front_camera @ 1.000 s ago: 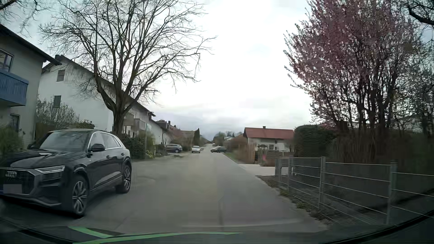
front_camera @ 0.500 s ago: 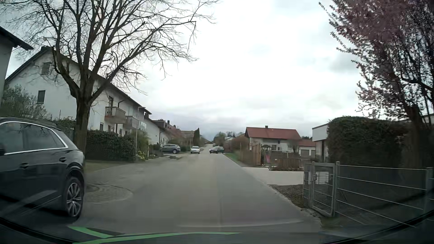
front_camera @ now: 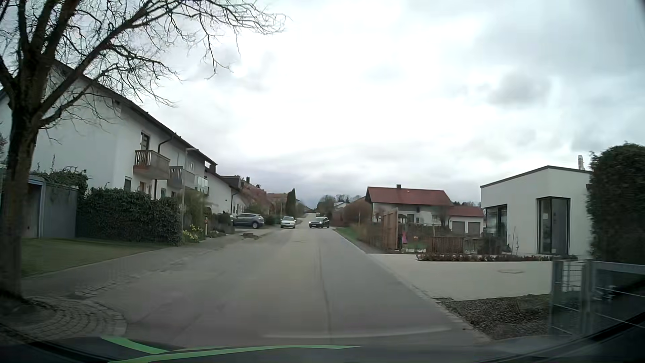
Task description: Follow the waypoints while adhering to traffic rules and regulations
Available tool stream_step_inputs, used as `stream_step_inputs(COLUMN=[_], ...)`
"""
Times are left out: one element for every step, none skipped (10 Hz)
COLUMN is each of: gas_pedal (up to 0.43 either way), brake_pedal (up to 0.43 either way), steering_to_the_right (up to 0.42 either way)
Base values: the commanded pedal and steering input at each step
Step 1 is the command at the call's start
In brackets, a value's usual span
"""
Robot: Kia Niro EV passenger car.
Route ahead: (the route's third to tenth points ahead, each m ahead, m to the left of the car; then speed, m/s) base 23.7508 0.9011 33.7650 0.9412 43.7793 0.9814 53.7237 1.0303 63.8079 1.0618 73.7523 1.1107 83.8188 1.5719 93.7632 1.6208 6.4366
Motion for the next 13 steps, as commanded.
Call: stream_step_inputs(gas_pedal=[0.087, 0.087, 0.059, 0.047, 0.039, 0.028, 0.028, 0.028, 0.028, 0.02, 0.02, 0.02, 0.02], brake_pedal=[0.0, 0.0, 0.0, 0.0, 0.0, 0.0, 0.0, 0.0, 0.0, 0.0, 0.0, 0.0, 0.0], steering_to_the_right=[0.005, 0.005, 0.006, 0.006, 0.006, 0.006, 0.006, 0.006, 0.006, 0.006, 0.006, 0.006, 0.006])
